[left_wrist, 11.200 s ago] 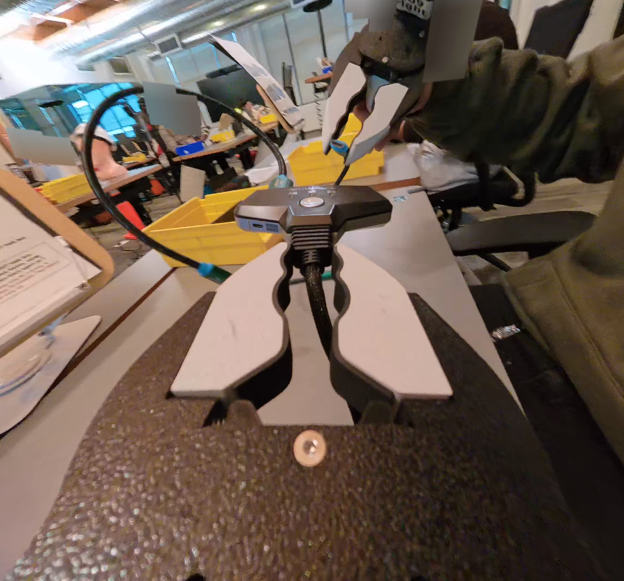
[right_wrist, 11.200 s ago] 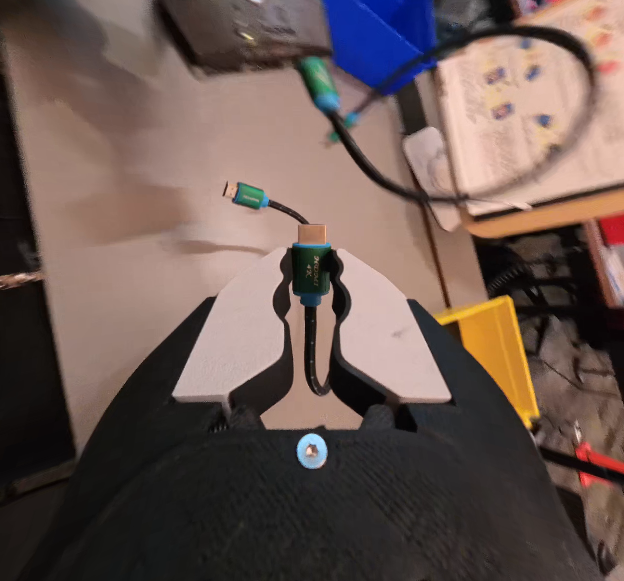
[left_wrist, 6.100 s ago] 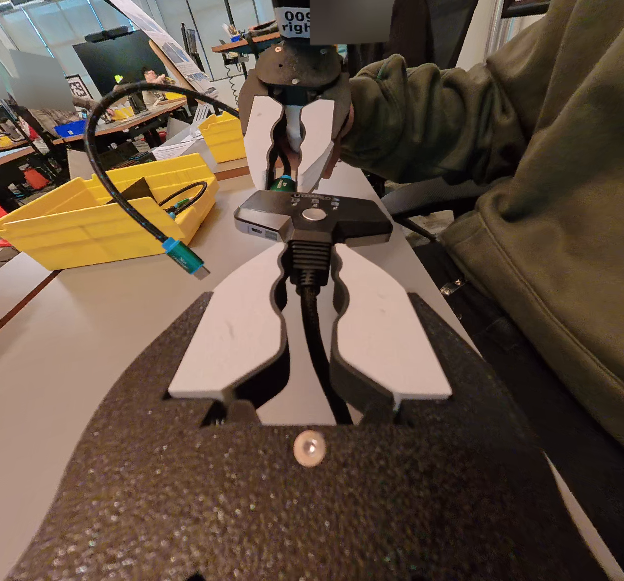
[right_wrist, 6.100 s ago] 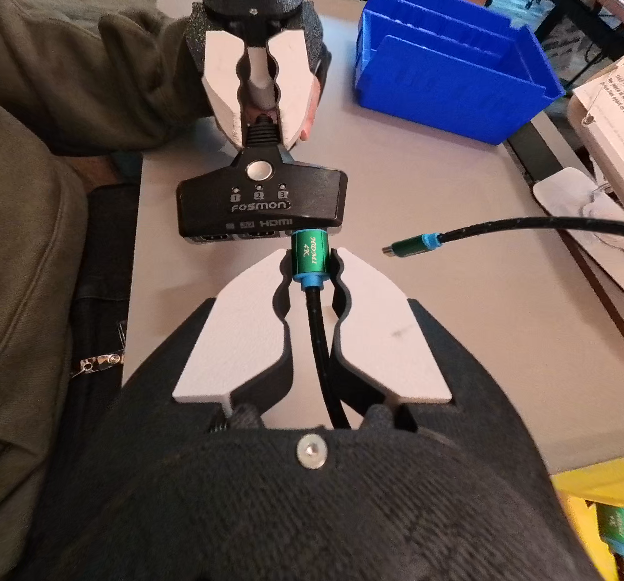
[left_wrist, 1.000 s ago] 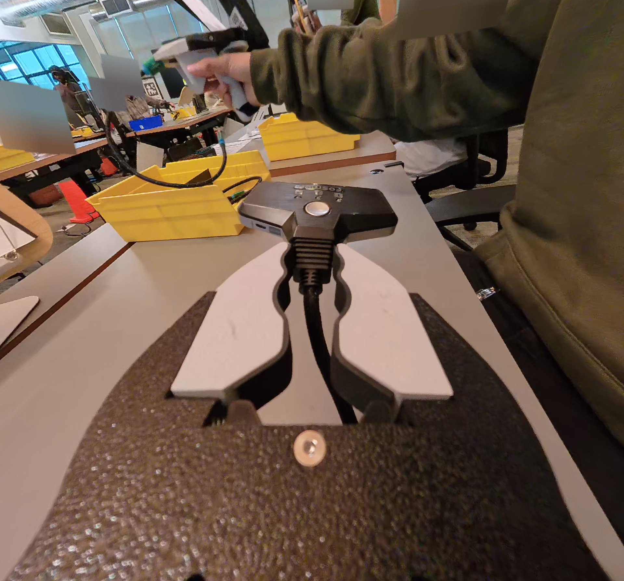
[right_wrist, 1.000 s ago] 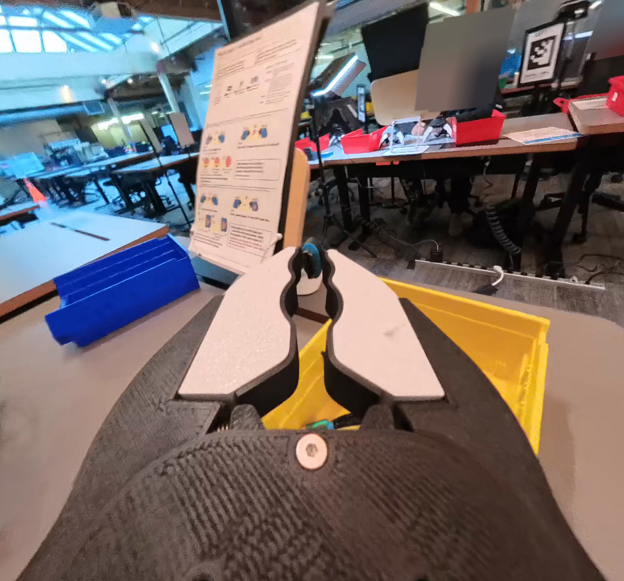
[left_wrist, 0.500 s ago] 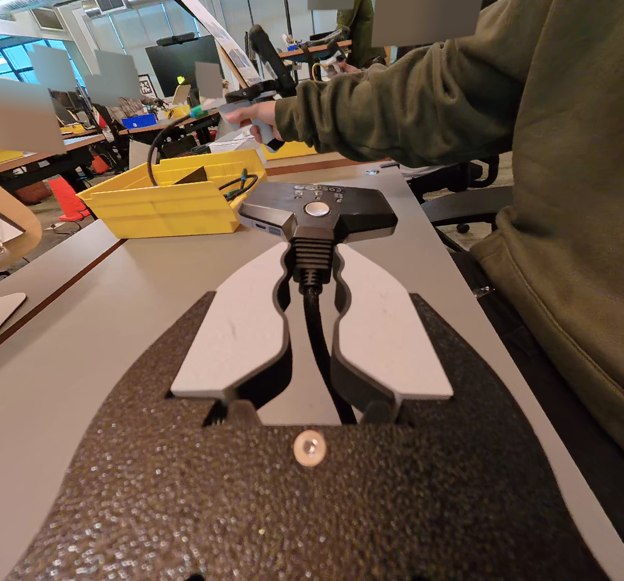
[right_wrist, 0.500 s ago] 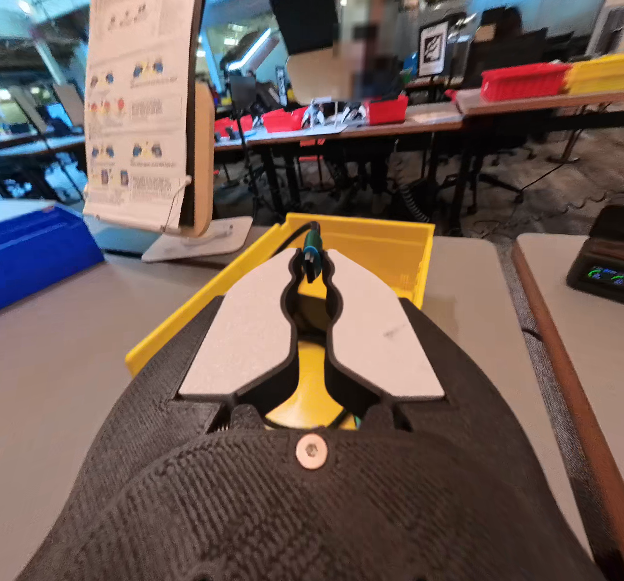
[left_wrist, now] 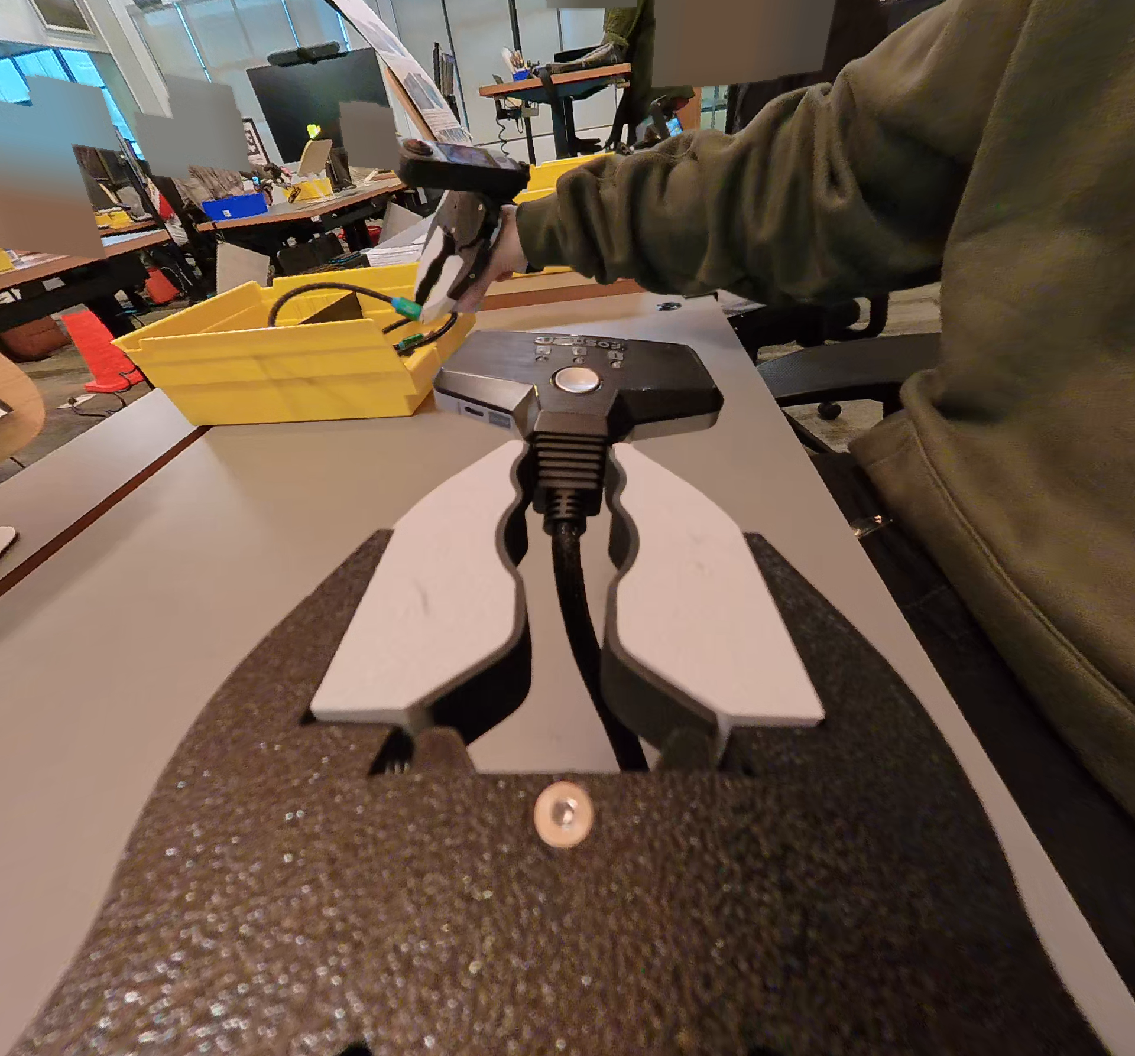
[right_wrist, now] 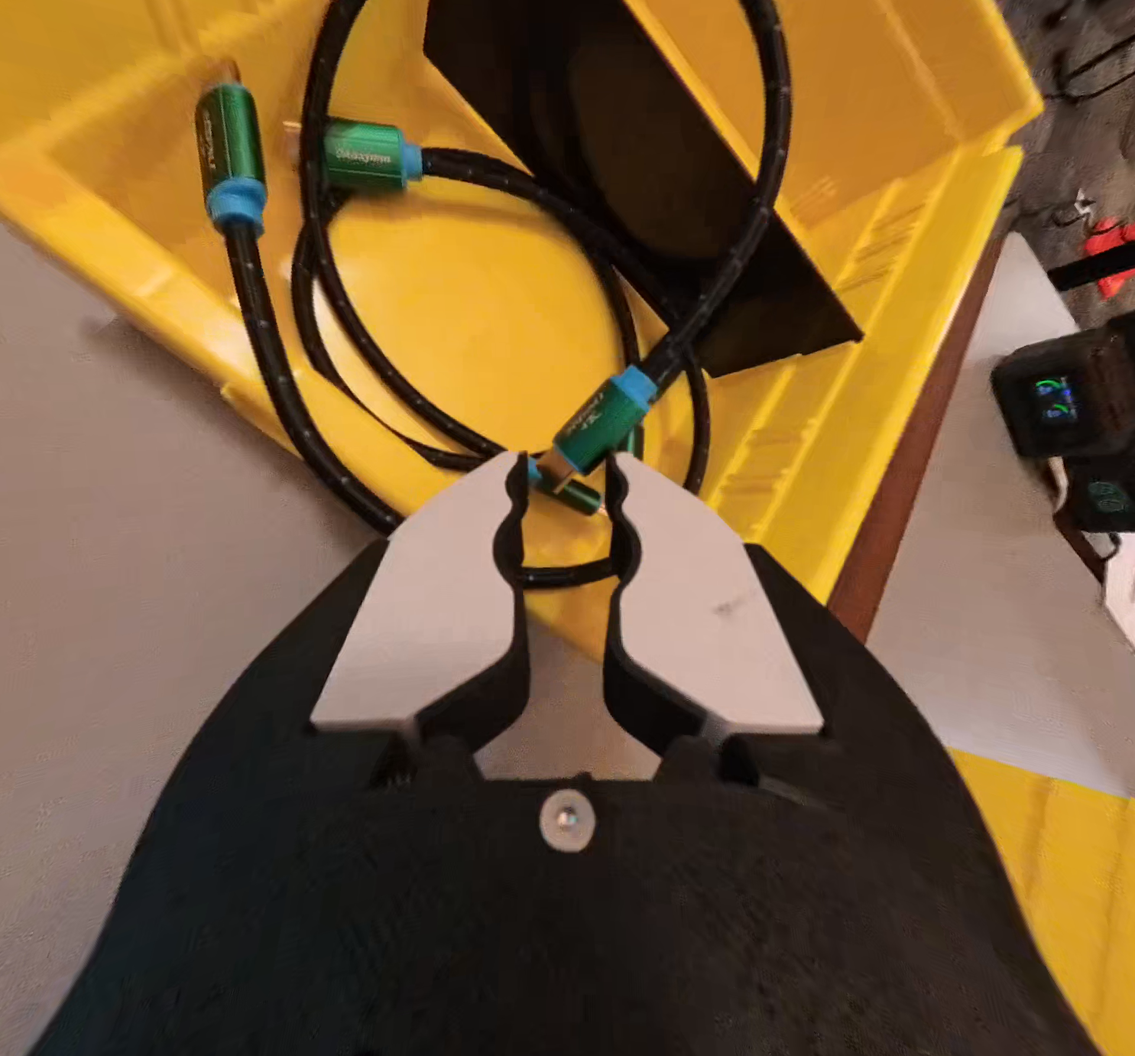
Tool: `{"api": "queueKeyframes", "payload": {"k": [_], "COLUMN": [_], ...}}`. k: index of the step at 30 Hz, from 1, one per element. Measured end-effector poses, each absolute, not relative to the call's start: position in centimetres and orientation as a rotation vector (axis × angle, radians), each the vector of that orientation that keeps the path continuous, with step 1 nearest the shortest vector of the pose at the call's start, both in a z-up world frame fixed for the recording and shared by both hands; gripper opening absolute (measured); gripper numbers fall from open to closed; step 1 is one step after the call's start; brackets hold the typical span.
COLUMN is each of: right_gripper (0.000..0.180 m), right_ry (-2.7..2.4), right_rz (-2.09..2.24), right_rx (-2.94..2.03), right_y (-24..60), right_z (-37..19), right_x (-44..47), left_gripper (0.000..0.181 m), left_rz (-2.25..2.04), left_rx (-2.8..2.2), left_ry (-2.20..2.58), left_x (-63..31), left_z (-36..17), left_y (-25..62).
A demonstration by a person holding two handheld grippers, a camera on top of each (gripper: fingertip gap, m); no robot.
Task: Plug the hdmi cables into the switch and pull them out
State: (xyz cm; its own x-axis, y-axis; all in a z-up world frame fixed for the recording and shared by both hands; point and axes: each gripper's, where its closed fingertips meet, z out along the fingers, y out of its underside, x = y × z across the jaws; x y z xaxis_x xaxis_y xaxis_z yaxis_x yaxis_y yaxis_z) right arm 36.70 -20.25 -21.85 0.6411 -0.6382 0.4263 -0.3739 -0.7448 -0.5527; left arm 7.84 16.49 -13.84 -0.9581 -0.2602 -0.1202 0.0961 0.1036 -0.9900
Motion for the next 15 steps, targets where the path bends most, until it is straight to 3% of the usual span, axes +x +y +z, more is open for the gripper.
{"api": "queueKeyframes", "payload": {"k": [7, 11, 15], "right_gripper": [0.085, 0.084, 0.086], "right_ry": [0.945, 0.786, 0.501], "right_rz": [-0.837, -0.778, -0.092], "right_rx": [-2.168, -1.974, -1.793], "right_y": [-20.3, -14.0, 0.5], "right_z": [-17.5, -13.0, -11.6], "right_x": [36.1, 32.1, 20.3], "left_gripper": [0.021, 0.021, 0.021], "left_rz": [-1.931, -1.933, -1.925], "left_rx": [-0.164, -0.161, -0.133], "left_ry": [2.103, 2.072, 2.092], "left_x": [7.9, 8.1, 7.8], "left_z": [-13.6, -13.3, -13.4], "left_y": [16.5, 16.6, 15.9]}}
